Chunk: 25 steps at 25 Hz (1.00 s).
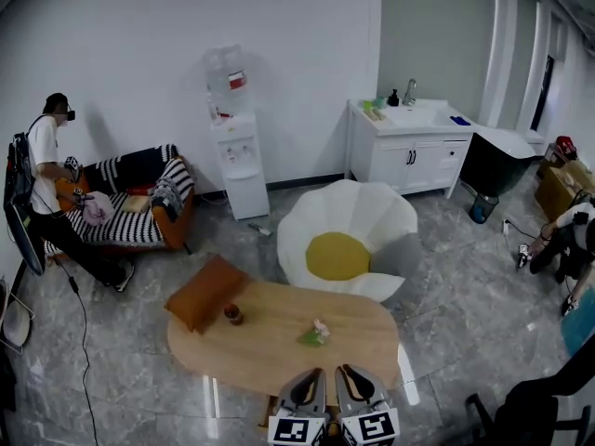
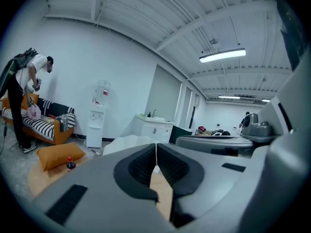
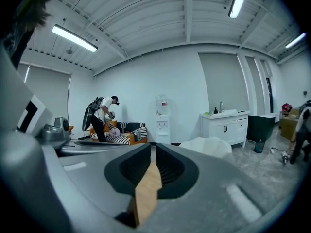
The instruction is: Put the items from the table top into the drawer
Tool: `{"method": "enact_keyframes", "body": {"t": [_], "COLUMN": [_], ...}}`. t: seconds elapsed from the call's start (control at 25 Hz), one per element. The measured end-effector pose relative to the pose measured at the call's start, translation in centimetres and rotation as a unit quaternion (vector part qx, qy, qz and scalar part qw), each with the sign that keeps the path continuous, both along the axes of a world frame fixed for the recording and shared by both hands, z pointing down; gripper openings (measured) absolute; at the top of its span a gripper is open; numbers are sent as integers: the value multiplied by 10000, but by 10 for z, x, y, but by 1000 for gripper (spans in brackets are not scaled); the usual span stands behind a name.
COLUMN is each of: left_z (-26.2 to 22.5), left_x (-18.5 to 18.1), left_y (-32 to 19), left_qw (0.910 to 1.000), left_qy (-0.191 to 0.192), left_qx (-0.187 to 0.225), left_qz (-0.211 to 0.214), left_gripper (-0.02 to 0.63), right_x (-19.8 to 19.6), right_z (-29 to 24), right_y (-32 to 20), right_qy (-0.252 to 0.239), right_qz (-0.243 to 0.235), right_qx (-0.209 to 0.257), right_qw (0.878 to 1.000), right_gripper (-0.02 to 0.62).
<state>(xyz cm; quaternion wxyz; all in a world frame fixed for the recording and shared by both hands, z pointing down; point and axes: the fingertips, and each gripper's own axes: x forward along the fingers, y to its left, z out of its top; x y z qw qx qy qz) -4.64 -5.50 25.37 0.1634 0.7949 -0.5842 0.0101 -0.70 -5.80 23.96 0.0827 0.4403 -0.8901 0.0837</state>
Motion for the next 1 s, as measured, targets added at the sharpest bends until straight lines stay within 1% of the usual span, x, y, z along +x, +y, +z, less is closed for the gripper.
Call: {"method": "enact_keyframes", "body": {"t": [0.2,0.6,0.8,1.0], "left_z": [-4,-6,-7,-6], "left_x": [2,-4,-10,-10], "left_y": [-8,-12,-12,-13], "left_qw": [9999,9997,9995,9992], "left_qy": [-49,-125,-185,-192], "left_qx": [88,171,233,257], "left_qz": [44,80,133,247], "left_gripper": [12,12,12,12], "right_x": [1,-7,-12,-15], "right_z": [-3,-2,6,1], "right_y": [-7,-10,-9,-9], "right_qy": [44,43,187,151], "right_qz": [45,-57,-40,-21], "right_qx": [49,83,-17,116], "right_qw": [10000,9999,9998,9998], "right_gripper": [3,2,2,2]}}
